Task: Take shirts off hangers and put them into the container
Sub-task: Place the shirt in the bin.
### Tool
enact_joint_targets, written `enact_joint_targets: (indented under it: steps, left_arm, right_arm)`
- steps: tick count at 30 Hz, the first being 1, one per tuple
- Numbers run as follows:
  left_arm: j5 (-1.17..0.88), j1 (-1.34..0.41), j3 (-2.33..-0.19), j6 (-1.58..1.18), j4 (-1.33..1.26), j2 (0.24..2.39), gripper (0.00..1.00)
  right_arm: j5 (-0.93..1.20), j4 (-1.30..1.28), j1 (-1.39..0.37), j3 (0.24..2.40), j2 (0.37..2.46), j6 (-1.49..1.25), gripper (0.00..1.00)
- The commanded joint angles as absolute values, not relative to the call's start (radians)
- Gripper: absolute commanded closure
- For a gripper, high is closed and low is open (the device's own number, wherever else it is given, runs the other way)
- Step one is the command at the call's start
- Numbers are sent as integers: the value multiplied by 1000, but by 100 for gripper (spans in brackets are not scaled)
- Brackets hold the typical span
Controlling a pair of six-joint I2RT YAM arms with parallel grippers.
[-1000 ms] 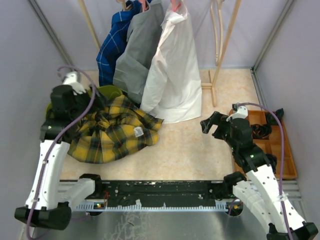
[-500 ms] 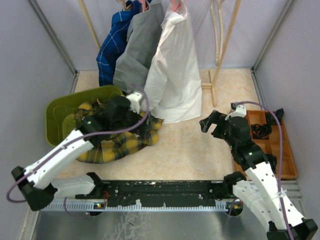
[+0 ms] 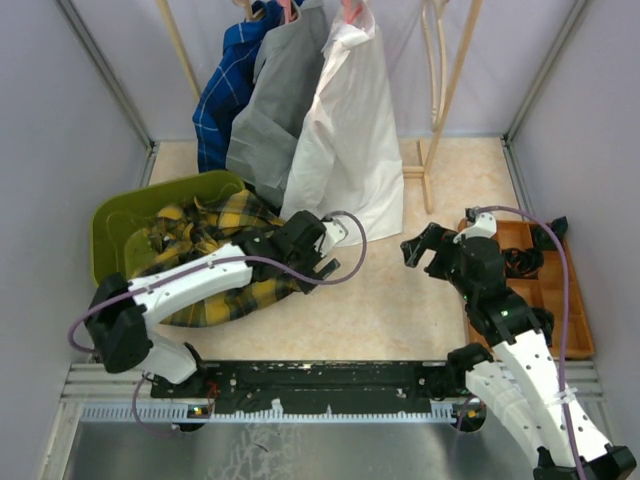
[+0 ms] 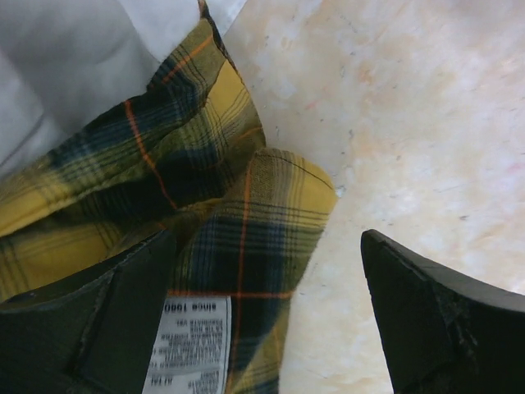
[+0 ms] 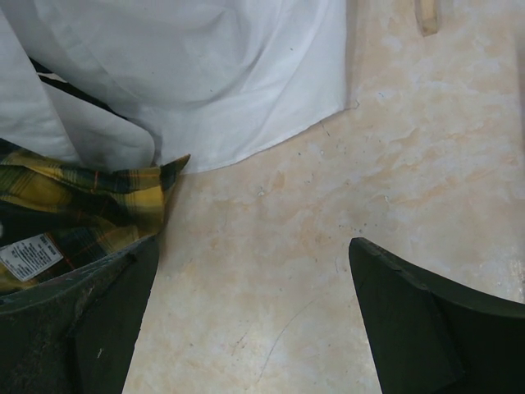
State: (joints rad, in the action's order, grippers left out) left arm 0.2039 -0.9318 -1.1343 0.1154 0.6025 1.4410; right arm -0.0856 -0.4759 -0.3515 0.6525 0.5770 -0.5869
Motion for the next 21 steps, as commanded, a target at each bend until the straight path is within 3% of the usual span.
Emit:
enact_joint_targets:
  steps: [1, 9, 10, 15, 19, 21]
  left_arm:
    - [289, -935, -1124, 247, 607, 1562, 1]
    - [372, -935, -1139, 252, 710, 1706, 3]
    - [387, -935, -1142, 251, 717, 1711, 11]
    - [394, -937, -1169, 240, 674, 1571, 75]
    - [506, -936, -1225, 258, 679, 1423, 99]
    - [561, -936, -1266, 274, 691, 1352, 100]
  right_arm:
    - [-108, -469, -355, 657, 544, -588, 1]
    - [-109, -480, -354, 656, 532, -589, 1]
    - [-110, -478, -356, 655, 533, -589, 1]
    - [-108, -472, -355, 657, 539, -589, 1]
    - [-105, -464, -355, 658, 545, -589, 1]
    - [-103, -459, -355, 655, 549, -590, 1]
